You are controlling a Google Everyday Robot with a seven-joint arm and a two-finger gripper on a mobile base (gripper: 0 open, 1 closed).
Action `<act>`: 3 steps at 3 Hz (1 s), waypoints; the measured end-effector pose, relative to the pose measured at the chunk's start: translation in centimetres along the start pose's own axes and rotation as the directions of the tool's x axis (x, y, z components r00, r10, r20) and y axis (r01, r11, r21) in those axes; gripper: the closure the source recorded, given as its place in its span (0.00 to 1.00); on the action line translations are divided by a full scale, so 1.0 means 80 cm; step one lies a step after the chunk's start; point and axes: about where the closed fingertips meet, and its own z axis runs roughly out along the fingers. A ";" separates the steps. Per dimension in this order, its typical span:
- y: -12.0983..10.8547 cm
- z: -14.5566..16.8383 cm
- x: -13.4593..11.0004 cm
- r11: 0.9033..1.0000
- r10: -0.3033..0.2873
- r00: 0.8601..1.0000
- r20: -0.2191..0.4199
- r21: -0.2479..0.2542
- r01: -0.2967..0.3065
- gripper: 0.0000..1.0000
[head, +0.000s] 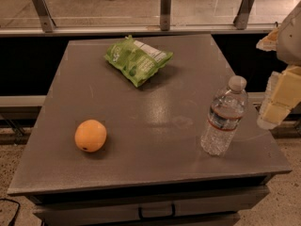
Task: Move green rice chip bag near water bottle
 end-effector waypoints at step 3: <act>-0.058 -0.002 -0.001 0.993 -0.084 0.994 0.068 -0.077 0.089 0.00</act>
Offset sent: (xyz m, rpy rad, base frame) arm 0.0317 -0.0066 0.0099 0.0523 0.0702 0.1207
